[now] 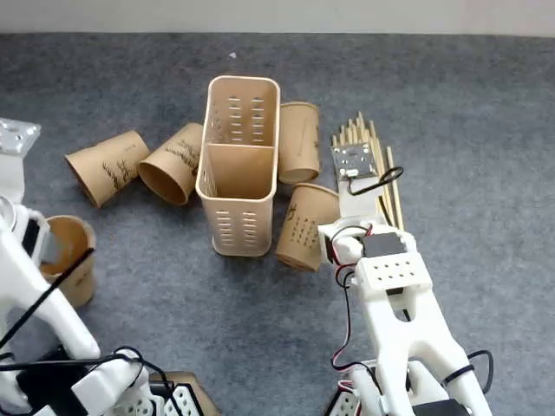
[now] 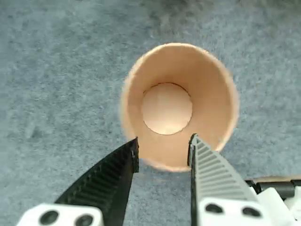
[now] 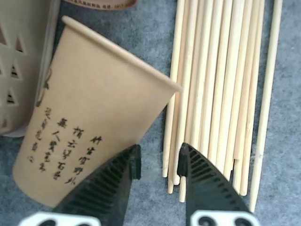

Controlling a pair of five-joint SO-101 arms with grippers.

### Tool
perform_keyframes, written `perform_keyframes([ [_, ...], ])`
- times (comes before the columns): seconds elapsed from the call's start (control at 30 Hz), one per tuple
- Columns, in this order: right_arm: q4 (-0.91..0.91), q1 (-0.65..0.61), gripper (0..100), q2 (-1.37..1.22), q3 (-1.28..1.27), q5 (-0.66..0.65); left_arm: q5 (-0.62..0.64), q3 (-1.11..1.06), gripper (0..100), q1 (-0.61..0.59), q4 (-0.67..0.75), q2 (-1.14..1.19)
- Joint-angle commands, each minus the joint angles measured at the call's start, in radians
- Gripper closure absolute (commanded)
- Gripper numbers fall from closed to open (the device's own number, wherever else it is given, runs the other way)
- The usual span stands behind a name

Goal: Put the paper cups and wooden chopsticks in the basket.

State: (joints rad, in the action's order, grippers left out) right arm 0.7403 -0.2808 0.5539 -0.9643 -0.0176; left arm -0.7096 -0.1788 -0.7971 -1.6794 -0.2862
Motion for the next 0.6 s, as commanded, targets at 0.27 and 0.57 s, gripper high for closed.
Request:
perform_keyframes([
  [0.27, -0.015, -0.008, 85.6, -0.001, 0.004, -0.011, -0.058, -0.174, 88, -0.053, 0.207, 0.142],
  [0.57, -0.015, -0.012, 85.6, -0.001, 0.004, -0.011, -0.055, 0.093, 82, -0.051, 0.098, 0.082],
])
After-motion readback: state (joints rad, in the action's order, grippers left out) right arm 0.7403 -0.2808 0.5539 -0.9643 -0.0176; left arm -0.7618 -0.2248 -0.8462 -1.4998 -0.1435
